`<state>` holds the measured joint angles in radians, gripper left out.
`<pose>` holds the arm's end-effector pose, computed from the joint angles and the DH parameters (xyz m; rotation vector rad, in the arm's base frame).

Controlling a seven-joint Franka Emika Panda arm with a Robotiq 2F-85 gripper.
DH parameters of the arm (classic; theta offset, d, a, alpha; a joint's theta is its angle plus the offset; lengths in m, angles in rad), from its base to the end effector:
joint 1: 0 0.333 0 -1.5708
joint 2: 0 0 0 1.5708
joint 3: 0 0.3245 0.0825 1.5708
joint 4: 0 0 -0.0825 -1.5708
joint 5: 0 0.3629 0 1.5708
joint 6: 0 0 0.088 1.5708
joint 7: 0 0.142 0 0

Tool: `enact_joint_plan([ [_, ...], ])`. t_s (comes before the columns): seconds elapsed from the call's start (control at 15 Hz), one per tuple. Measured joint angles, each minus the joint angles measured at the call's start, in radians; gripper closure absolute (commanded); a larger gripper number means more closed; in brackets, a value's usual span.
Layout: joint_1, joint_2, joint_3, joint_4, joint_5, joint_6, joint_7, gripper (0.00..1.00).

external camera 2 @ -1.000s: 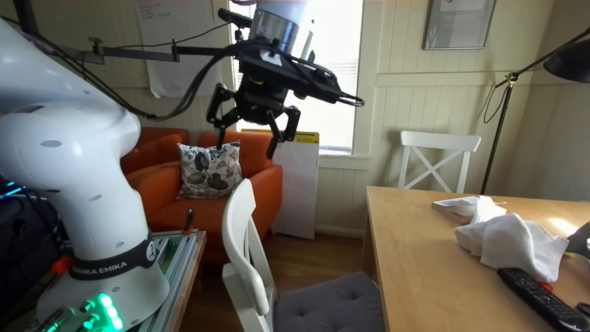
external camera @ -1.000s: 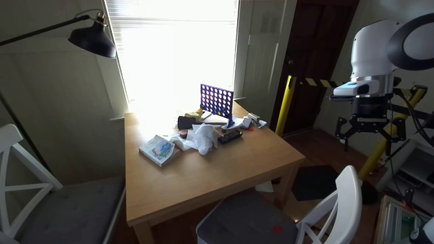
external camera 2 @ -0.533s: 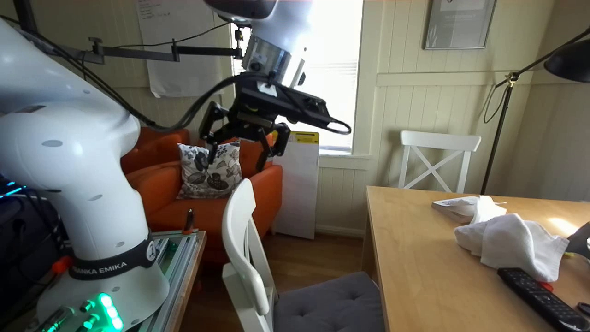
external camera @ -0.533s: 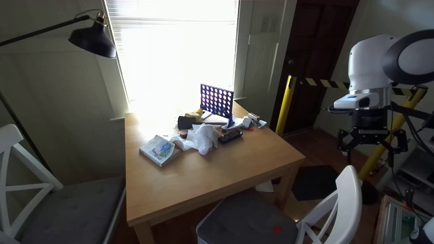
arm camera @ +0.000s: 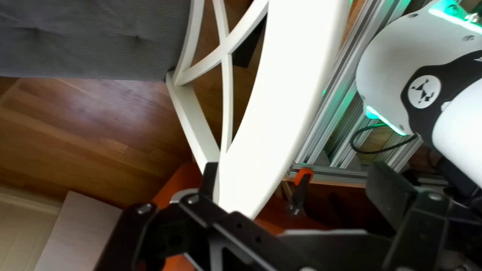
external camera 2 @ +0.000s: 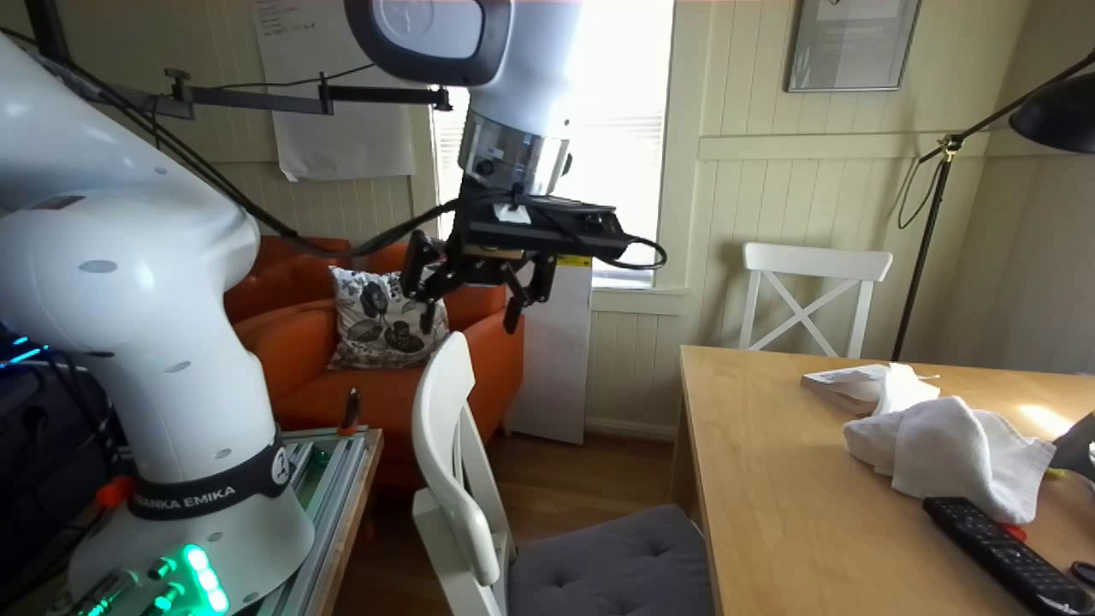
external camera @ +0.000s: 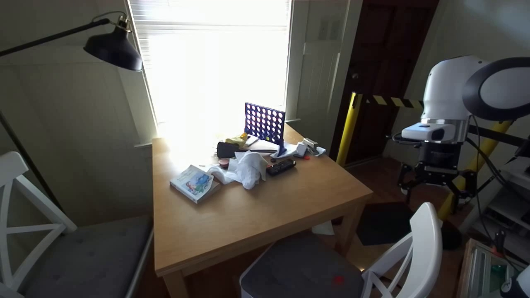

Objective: Push the chair on the right underneath the table.

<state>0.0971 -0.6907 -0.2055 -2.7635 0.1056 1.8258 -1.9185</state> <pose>0.2659 -0.0096 0.3732 -1.7031 -2.2209 -0.0680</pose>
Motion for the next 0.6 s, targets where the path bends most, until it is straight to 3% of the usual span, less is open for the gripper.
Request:
enact_joint_plan([
  [0.2,0.010,0.020,0.002,0.000,0.017,0.061,-0.002,0.00],
  [0.6,0.030,0.114,0.011,-0.002,0.018,0.065,-0.020,0.00],
])
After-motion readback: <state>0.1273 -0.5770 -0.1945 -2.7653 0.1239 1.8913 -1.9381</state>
